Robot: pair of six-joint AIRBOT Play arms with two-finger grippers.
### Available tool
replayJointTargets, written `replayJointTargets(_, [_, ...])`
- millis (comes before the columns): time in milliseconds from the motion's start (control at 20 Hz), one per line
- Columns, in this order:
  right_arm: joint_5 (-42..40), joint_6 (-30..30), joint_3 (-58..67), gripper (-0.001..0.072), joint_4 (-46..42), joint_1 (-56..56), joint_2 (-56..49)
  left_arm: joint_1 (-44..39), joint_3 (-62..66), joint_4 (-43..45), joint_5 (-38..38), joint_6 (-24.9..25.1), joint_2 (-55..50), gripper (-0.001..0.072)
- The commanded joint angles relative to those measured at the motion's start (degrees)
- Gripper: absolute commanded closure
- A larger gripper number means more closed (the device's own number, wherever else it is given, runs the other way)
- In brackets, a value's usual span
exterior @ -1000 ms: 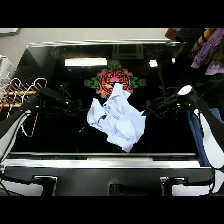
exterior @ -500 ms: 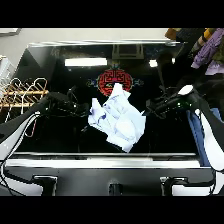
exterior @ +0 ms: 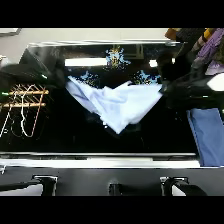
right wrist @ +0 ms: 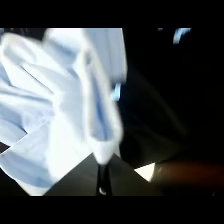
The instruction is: Fold the clothes and pants, and hang the long-sleeved shirts on hangers.
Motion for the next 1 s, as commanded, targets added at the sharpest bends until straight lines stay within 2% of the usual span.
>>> replayJointTargets(0, [-8.0,0.8,4.3,0.0675,-5.8,0.0,14.2,5.5,10.1,2.4,3.0,-8.3,9.5,0.0691])
replayJointTargets(200, [-13.0,1.3,7.7,0.0675,-6.0,0.0,27.7,9.6,13.5,6.6,3.7,-15.1,21.9,0.0691])
replayJointTargets(400, [-15.0,8.9,10.9,0.0675,-11.5,0.0,36.1,11.5,13.4,18.3,4.1,-23.1,33.9,0.0691])
replayJointTargets(550, [-16.6,13.8,12.3,0.0675,-12.9,0.0,36.8,11.5,13.4,22.6,4.4,-24.8,37.7,0.0691])
replayJointTargets(650, [-14.1,16.7,12.3,0.0675,-12.9,0.0,33.7,11.3,12.9,22.3,7.5,-24.7,36.8,0.0691])
replayJointTargets(750, [-7.7,21.3,12.2,0.0675,-12.3,0.0,27.5,9.7,9.8,21.2,12.1,-21.4,34.1,0.069])
replayJointTargets(900, [3.6,22.7,12.2,0.0675,-9.2,0.0,12.5,4.8,-0.6,21.1,14.0,-16.9,28.7,0.069])
replayJointTargets(950, [5.7,22.7,12.2,0.0674,-8.0,0.0,7.0,3.3,-5.3,21.6,13.2,-17.0,26.3,0.069])
